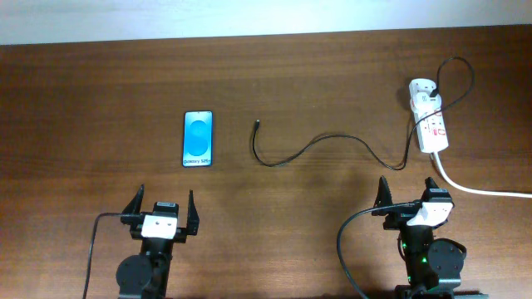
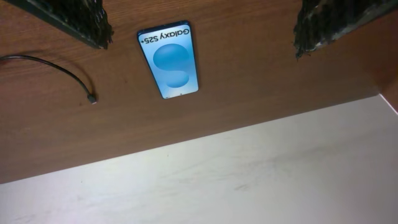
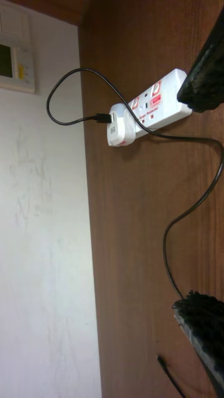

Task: Plug charger to phone and switch on socket

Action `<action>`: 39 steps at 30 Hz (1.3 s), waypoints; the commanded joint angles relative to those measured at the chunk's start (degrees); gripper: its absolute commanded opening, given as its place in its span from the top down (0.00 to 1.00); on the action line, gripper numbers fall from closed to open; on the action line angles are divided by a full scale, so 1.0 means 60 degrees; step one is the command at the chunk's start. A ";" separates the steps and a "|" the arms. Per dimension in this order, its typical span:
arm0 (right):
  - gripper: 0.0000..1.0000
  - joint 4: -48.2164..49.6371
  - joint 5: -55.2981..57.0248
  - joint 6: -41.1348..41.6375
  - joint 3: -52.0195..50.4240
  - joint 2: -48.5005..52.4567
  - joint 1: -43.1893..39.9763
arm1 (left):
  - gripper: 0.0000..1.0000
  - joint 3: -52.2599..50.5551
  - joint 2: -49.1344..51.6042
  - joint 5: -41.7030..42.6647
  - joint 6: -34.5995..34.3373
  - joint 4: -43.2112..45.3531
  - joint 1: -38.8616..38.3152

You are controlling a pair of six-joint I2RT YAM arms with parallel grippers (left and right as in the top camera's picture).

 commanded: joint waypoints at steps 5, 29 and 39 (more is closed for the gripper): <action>0.02 -0.0040 0.0080 0.0000 -0.0051 -0.0069 0.0087 | 0.01 -0.0018 -0.0080 -0.0069 0.0146 -0.0051 0.0004; 0.02 -0.0040 0.0080 0.0000 -0.0051 -0.0069 0.0087 | 0.01 -0.0015 -0.0080 -0.0066 0.0146 0.0984 0.0015; 0.02 -0.0044 0.0080 0.0000 -0.0051 -0.0069 0.0087 | 0.01 0.2987 0.3537 0.0878 -0.0718 0.1406 0.0015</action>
